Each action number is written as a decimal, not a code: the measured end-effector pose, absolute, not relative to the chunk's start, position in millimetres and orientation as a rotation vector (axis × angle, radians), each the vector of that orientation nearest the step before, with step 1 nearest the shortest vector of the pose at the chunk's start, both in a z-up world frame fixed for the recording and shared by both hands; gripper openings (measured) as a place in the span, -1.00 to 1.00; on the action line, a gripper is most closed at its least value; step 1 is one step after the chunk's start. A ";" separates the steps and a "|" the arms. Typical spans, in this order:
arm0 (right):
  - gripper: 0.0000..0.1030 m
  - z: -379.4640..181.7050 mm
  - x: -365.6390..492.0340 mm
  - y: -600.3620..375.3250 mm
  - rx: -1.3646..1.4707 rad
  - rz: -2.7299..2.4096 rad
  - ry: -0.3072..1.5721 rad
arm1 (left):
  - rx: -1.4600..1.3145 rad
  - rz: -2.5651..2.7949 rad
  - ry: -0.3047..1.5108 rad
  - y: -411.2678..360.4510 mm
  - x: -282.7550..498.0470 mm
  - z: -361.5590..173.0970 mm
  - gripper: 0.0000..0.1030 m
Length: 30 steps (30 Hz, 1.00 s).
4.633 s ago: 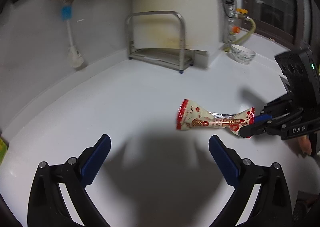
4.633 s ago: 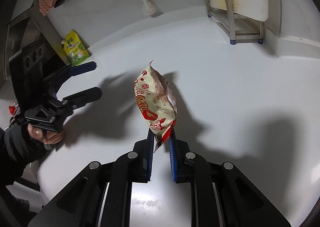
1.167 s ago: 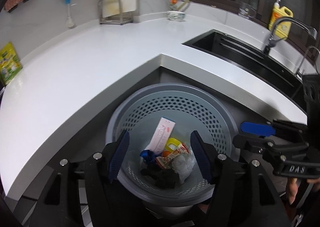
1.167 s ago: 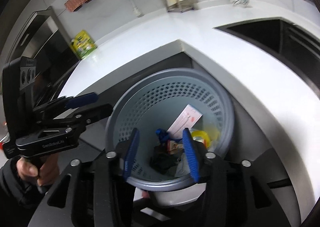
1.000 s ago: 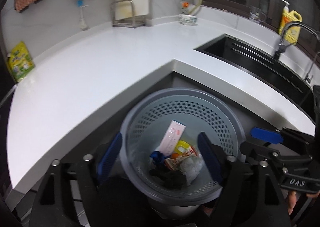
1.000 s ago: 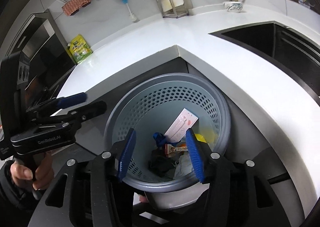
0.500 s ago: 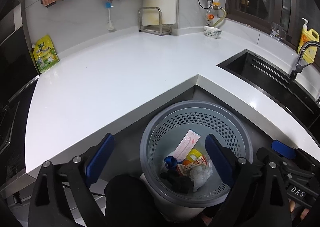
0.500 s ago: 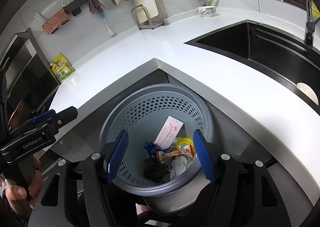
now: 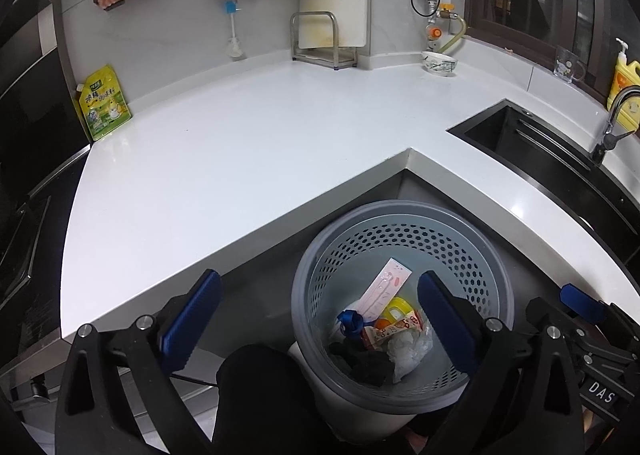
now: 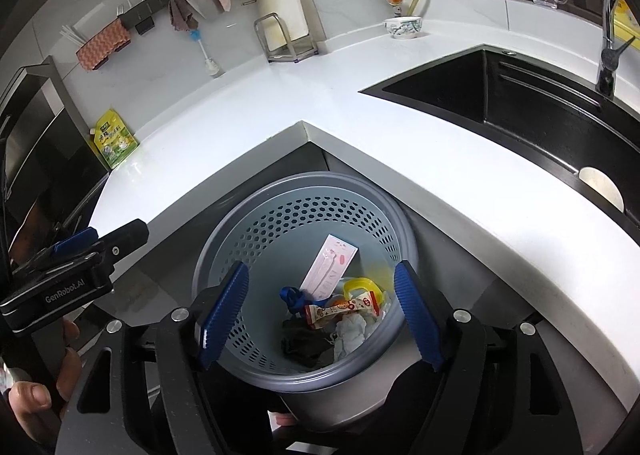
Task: Collect trash
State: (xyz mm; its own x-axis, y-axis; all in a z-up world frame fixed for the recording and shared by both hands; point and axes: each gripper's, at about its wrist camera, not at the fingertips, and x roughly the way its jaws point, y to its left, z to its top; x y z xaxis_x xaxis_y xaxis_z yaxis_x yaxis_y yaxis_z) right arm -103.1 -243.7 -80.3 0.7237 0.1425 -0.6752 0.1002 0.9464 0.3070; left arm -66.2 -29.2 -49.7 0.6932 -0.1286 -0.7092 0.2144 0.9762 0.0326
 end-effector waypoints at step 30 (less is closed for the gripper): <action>0.42 -83.9 -107.8 -239.1 0.343 0.028 0.770 | 0.133 -0.172 0.770 -35.3 -72.6 -57.4 0.88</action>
